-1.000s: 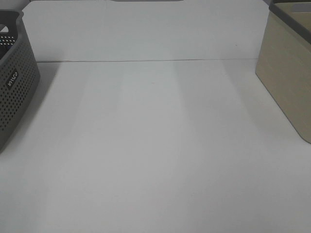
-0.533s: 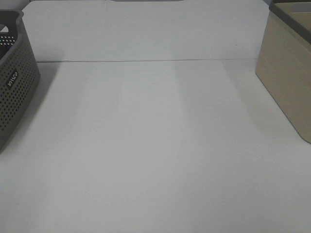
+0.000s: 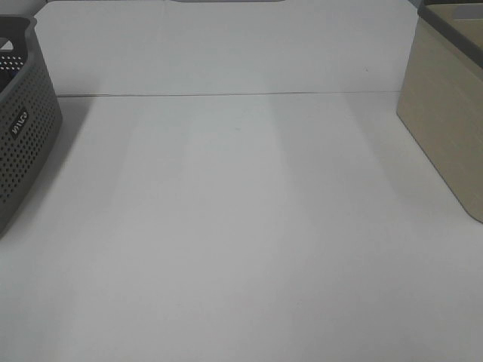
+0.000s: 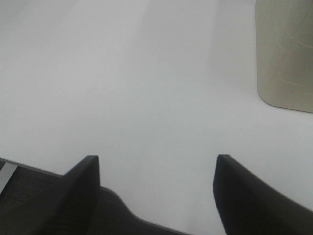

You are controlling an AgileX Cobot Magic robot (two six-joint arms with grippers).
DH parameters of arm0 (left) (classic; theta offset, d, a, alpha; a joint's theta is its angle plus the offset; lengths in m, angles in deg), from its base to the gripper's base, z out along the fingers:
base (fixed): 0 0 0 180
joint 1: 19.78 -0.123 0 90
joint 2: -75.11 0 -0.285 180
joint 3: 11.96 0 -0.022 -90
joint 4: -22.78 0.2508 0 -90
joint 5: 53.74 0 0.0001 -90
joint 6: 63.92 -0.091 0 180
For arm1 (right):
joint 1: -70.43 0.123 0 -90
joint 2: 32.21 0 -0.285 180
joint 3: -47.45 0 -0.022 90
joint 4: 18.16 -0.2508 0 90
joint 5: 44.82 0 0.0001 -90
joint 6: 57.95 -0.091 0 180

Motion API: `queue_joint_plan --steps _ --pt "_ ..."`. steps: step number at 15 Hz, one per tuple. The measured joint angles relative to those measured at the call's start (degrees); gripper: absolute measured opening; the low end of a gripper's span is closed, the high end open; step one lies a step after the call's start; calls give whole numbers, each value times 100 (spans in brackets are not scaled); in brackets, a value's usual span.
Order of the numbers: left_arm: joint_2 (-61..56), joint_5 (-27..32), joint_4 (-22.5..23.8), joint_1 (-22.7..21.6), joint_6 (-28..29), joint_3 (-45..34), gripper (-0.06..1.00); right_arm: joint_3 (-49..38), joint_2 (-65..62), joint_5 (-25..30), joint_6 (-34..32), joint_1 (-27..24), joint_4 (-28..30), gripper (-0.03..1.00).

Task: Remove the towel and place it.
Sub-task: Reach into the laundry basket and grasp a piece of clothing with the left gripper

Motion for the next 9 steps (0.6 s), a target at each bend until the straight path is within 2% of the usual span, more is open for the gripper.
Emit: queue_joint_plan --steps 9 --pt "0 0 0 0 0 0 99 0 0 0 0 0 0 66"
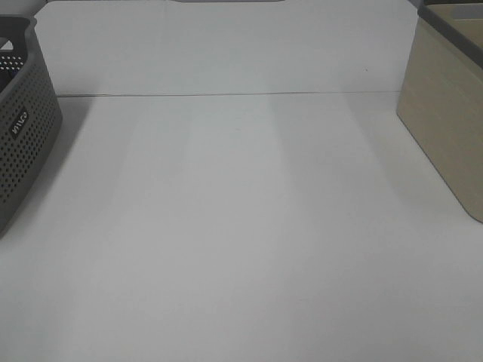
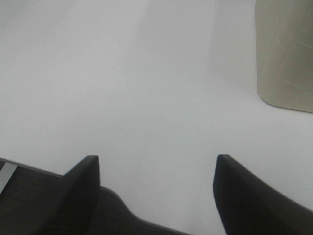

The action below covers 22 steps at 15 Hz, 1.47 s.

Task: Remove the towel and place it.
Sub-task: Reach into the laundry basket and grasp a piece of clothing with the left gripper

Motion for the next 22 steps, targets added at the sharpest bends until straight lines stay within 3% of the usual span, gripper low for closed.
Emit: queue_joint_plan --steps 22 --pt "0 0 0 0 0 0 99 0 0 0 0 0 0 66"
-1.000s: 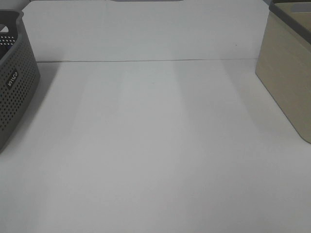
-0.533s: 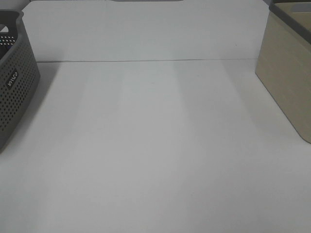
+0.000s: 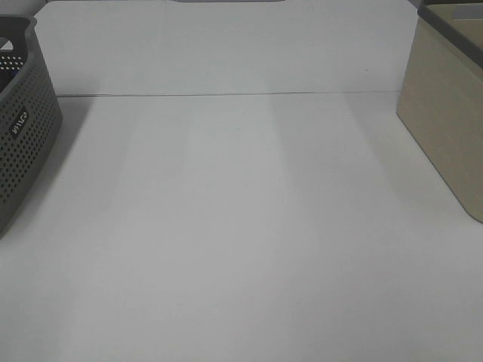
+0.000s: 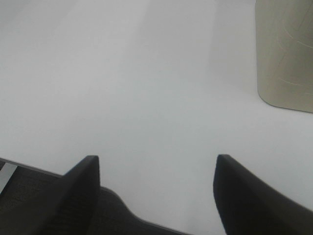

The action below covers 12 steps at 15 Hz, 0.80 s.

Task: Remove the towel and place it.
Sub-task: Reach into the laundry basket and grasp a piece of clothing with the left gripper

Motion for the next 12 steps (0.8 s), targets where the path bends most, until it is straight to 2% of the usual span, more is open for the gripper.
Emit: queue_joint_plan --steps 3,6,8,9,10,12 --pt "0 0 -6 0 -103 0 99 0 0 0 0 0 0 66" --pt "676 321 -350 0 -1129 327 99 0 0 0 0 0 0 66" --pt "1387 464 -355 0 -1553 693 99 0 0 0 0 0 0 66" --pt "1908 516 -315 0 -1833 968 99 0 0 0 0 0 0 66" --pt "3065 596 -183 0 -2578 1656 99 0 0 0 0 0 0 66" --pt "3948 739 -115 0 -3140 2269 99 0 0 0 0 0 0 66"
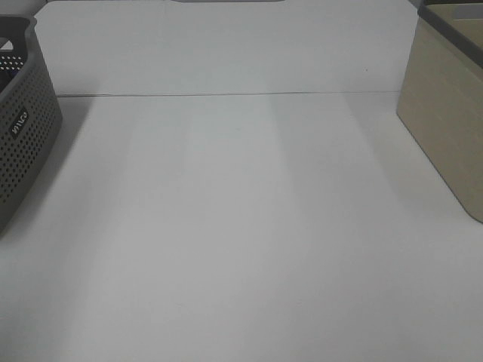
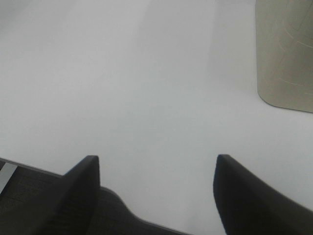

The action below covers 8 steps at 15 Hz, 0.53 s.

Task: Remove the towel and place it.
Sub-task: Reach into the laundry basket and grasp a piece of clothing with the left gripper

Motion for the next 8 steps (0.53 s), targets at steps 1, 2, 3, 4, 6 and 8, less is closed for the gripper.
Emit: queue_joint_plan --steps 1,2,3,4,6,8 --pt "613 23 29 0 -413 435 99 0 0 0 0 0 0 66" --pt "1129 29 103 0 -745 934 99 0 0 0 0 0 0 66" --pt "1673 29 229 0 -1014 1421 99 0 0 0 0 0 0 66" --pt "2137 29 441 0 -1197 1816 98 0 0 0 0 0 0 66" --pt "2997 23 1014 0 -1341 2504 97 0 0 0 0 0 0 66" --pt "3449 17 1341 0 -1352 2750 96 0 0 0 0 0 0 66"
